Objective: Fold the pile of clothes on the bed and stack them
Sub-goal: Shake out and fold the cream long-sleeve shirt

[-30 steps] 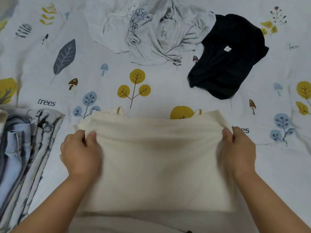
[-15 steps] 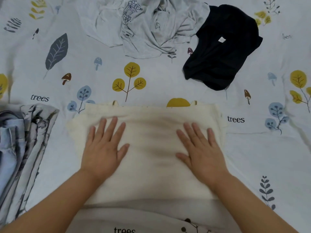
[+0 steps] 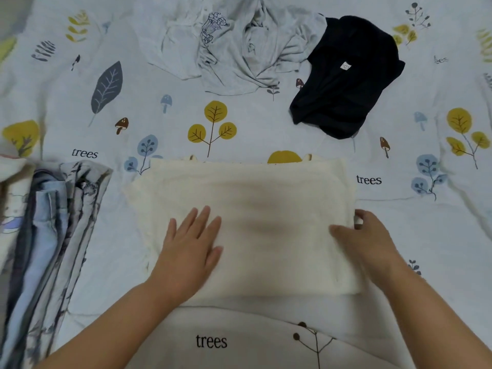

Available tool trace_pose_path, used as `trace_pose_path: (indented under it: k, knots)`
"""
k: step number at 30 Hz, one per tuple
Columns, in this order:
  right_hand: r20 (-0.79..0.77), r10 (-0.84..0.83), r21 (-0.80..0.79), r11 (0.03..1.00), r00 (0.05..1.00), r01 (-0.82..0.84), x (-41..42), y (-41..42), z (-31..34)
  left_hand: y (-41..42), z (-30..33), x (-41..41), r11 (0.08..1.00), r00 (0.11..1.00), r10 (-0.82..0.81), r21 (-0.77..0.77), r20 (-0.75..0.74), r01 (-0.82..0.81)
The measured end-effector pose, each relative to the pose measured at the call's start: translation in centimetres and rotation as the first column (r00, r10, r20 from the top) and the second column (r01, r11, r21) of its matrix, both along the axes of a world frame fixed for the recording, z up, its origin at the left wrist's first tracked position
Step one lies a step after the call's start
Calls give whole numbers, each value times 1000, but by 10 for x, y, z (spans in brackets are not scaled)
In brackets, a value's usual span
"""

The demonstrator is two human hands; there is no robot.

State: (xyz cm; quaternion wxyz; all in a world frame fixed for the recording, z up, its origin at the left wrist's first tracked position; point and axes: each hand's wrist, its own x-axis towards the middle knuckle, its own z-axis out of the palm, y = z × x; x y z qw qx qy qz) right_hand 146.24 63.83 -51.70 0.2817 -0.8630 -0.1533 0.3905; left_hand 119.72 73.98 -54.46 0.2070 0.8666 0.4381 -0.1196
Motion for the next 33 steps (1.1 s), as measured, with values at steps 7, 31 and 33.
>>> trace_pose_path:
  k: [7, 31, 33]
  knots:
    - [-129, 121, 130, 986, 984, -105, -38, 22, 48, 9, 25, 2, 955, 926, 242, -241, 290, -174]
    - [427, 485, 2, 844, 763, -537, -189, 70, 21, 67, 20, -38, 588, 502, 803, -568, 323, -575]
    - [373, 548, -137, 831, 749, -539, -183, 65, 10, 64, 16, -41, 607, 488, 795, -470, 360, -641]
